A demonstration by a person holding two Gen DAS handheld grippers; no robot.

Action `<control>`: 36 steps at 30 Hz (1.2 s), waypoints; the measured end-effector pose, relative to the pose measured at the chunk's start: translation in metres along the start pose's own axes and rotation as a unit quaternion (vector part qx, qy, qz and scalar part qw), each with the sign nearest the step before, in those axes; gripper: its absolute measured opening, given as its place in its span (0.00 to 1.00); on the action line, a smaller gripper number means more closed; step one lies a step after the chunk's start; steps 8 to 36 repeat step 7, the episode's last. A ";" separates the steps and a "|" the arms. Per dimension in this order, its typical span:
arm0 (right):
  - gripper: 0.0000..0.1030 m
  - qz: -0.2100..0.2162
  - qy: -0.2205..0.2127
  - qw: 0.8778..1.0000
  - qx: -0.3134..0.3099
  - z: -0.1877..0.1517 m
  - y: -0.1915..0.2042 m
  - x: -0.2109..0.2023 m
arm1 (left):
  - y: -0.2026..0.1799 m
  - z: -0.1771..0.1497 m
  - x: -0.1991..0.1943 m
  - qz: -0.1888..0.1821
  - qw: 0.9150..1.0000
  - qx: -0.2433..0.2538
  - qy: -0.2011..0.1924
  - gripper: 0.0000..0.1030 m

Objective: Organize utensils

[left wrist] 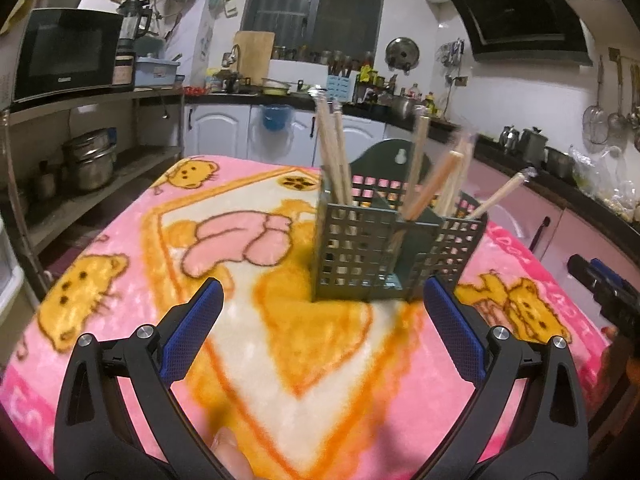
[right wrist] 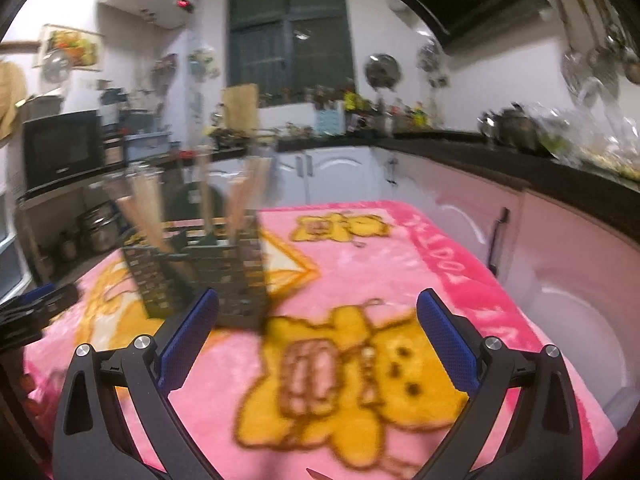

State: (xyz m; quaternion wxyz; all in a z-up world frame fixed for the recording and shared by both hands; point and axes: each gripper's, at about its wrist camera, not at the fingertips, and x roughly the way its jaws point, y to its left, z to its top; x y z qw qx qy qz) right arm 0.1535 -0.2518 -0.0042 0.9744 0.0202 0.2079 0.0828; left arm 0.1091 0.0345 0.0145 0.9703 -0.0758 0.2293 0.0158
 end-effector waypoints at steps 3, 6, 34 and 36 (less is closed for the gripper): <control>0.94 -0.060 0.098 0.993 -0.025 0.006 -0.023 0.046 | 0.022 0.012 0.020 0.038 0.998 0.003 0.041 0.90; 0.94 -0.098 0.201 0.974 -0.025 -0.004 -0.051 0.096 | 0.051 0.018 0.051 0.099 0.992 0.009 0.077 0.90; 0.94 -0.099 0.220 0.970 -0.018 -0.007 -0.058 0.107 | 0.062 0.019 0.067 0.118 0.988 0.010 0.097 0.90; 0.94 -0.099 0.220 0.970 -0.018 -0.007 -0.058 0.107 | 0.062 0.019 0.067 0.118 0.988 0.010 0.097 0.90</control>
